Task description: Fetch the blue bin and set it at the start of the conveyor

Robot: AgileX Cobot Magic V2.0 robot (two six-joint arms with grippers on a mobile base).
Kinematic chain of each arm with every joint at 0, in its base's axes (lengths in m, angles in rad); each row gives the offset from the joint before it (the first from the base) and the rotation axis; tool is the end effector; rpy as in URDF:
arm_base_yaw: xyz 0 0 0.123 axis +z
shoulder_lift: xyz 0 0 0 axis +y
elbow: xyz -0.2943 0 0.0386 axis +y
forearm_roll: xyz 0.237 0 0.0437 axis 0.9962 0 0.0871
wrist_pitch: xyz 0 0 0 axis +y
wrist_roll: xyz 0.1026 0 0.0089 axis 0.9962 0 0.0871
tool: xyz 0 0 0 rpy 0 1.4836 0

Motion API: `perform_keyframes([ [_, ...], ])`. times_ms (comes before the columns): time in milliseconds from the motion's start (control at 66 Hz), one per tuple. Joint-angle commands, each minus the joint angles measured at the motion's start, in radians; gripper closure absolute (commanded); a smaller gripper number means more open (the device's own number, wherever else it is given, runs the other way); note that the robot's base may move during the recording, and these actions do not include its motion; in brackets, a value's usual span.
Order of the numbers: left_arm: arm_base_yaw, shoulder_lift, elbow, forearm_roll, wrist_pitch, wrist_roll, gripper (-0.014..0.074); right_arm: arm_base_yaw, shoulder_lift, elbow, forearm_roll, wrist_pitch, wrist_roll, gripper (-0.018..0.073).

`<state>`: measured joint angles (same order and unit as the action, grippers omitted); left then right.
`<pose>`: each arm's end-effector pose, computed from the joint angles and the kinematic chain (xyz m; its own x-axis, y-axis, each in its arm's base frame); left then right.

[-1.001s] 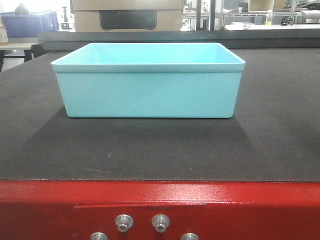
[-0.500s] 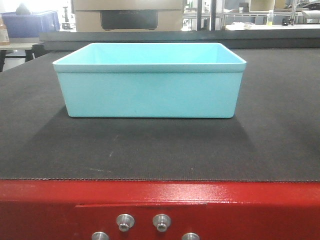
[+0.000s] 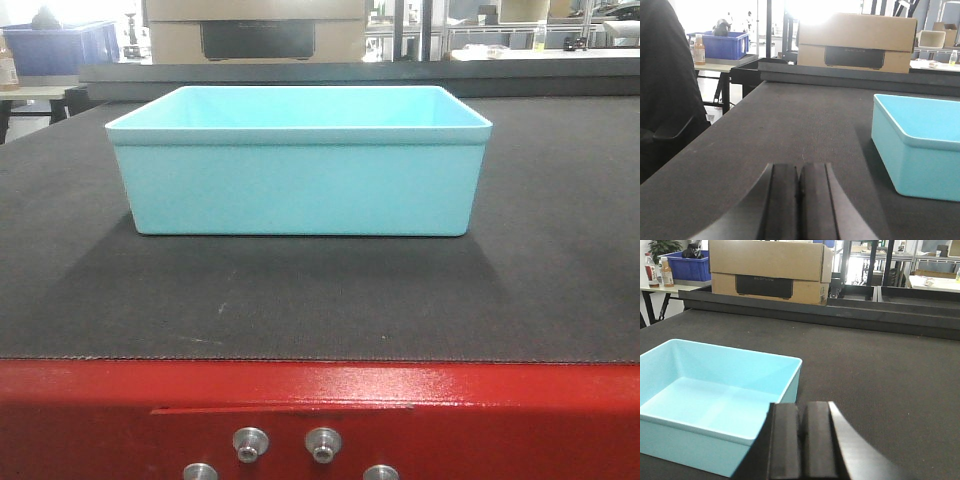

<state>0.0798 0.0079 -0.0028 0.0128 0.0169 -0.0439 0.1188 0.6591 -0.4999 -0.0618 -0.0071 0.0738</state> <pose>0.0459 0.0037 0.2131 0.0674 -0.0258 -0.9974 -0.0779 0.9965 -0.0310 0.1337 0.0160 0.3326 -0.0658 0.0042 -0.9978 -0.1182 0.9929 0.0120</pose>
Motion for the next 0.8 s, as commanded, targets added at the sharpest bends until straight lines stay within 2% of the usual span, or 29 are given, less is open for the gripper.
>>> perform_keyframes([
  [0, 0.003, -0.008, 0.003, -0.007, -0.055, 0.007, 0.0707, -0.006, -0.006, 0.003, -0.009, -0.03, -0.005, 0.0721],
  [788, 0.003, -0.008, 0.003, -0.007, -0.06, 0.007, 0.0707, -0.006, -0.006, 0.003, -0.009, -0.032, -0.005, 0.0721],
])
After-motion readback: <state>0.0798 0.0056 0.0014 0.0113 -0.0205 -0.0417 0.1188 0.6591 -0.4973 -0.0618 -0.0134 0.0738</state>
